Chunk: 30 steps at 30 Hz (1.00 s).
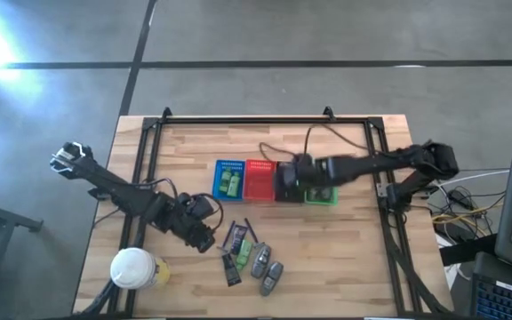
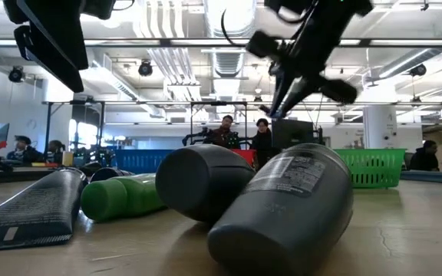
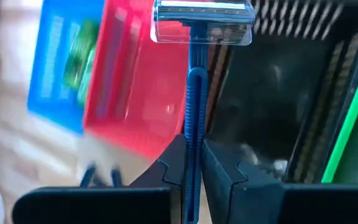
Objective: Pick & Place Travel size toiletries
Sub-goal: Put the blue razor into the black bin
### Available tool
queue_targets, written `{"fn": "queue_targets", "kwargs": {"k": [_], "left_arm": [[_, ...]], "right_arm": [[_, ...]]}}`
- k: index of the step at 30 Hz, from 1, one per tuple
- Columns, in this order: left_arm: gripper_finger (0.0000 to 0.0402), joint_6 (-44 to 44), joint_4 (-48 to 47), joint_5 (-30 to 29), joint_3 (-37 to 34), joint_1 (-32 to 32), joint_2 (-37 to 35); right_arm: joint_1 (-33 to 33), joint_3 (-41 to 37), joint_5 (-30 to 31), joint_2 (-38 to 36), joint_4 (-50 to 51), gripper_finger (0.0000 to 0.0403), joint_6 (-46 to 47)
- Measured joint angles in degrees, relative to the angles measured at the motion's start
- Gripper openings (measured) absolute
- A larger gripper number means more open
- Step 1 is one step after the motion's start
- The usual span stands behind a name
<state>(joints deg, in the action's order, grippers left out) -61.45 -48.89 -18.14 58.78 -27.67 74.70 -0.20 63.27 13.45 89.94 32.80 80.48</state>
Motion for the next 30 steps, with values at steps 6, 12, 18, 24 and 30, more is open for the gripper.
{"fn": "queue_targets", "kwargs": {"k": [6, 12, 18, 24, 30], "left_arm": [[0.0289, 1.1, -1.6, -0.1, 0.0, 0.2, -0.5], [0.0289, 1.6, -2.7, -1.5, 0.0, 0.6, -1.5], [0.0289, 3.8, -2.7, -1.6, 0.0, 1.9, -2.4], [0.0289, 5.5, -2.7, -1.5, 0.0, 3.1, -2.9], [0.0289, 7.6, -2.6, -1.0, 0.0, 4.6, -3.1]], "right_arm": [[-2.0, -0.3, -2.2, 1.0, -0.1, 0.0024, -1.0], [-2.1, -1.3, -2.1, 1.2, -0.1, 0.0024, 1.0], [-2.1, -1.6, -2.2, 1.3, -0.1, 0.0024, 1.9], [-2.1, -1.6, -3.7, 1.3, -8.0, 0.0024, 2.3], [-2.6, -0.8, -3.5, 4.0, -14.3, 0.0024, 3.0]]}}
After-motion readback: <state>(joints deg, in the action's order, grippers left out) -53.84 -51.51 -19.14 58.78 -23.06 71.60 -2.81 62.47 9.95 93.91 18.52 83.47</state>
